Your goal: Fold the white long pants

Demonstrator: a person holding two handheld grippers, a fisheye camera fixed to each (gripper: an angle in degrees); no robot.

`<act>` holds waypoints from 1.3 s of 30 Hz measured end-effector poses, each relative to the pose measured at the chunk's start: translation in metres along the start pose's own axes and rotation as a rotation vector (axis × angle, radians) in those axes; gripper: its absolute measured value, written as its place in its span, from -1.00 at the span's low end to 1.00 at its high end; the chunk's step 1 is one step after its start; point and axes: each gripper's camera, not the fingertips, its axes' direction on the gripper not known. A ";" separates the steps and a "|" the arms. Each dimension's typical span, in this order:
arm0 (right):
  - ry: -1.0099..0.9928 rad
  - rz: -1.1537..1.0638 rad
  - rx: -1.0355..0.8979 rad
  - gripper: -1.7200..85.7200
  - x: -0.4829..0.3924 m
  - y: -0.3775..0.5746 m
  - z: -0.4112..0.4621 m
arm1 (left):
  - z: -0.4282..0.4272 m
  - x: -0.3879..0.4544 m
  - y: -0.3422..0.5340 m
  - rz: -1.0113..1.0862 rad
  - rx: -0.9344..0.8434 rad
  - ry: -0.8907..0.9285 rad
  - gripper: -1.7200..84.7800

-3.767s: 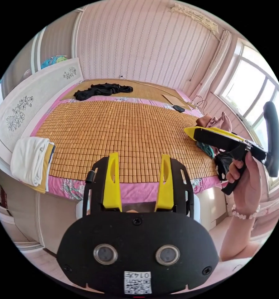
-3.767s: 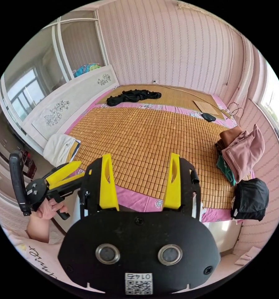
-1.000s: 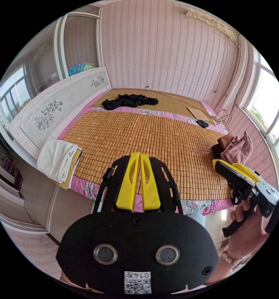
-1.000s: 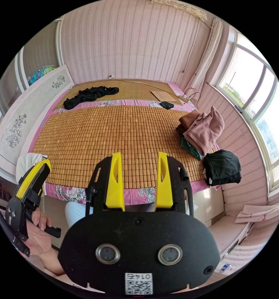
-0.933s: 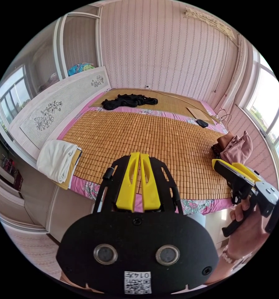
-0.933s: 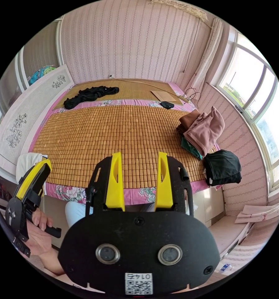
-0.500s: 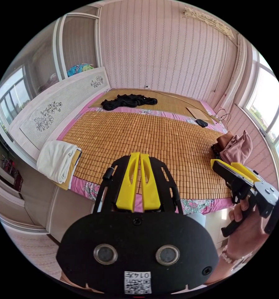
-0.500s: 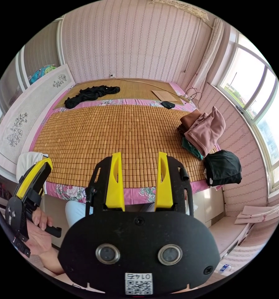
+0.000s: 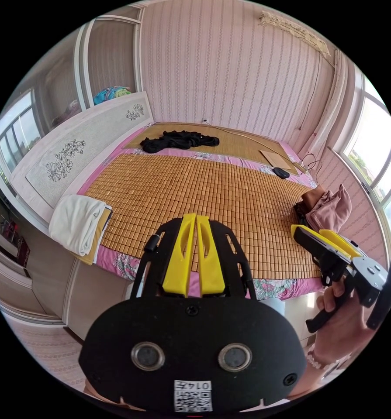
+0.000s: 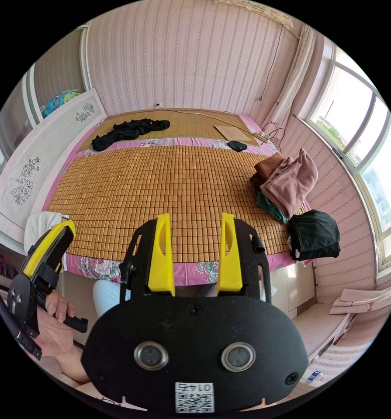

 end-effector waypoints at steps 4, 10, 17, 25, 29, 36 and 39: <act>0.001 -0.001 -0.002 -0.59 0.001 -0.002 0.003 | 0.003 0.001 0.001 0.001 -0.004 -0.007 -0.98; -0.001 -0.009 -0.003 -0.59 0.002 -0.003 0.005 | 0.006 0.003 0.002 0.006 -0.012 -0.013 -0.98; -0.004 -0.007 -0.004 -0.59 0.006 -0.004 0.008 | 0.007 0.005 0.004 0.005 -0.010 -0.022 -0.98; -0.003 -0.005 -0.006 -0.59 0.011 -0.005 0.010 | 0.009 0.006 0.006 0.009 -0.021 -0.017 -0.98; -0.012 -0.005 -0.009 -0.59 0.013 -0.005 0.011 | 0.009 0.007 0.008 0.009 -0.018 -0.022 -0.98; -0.021 -0.010 -0.007 -0.59 0.016 -0.003 0.013 | 0.009 0.009 0.010 0.009 -0.023 -0.025 -0.98; -0.009 -0.002 0.005 -0.59 0.019 -0.003 0.012 | 0.011 0.009 0.012 0.011 -0.036 -0.008 -0.98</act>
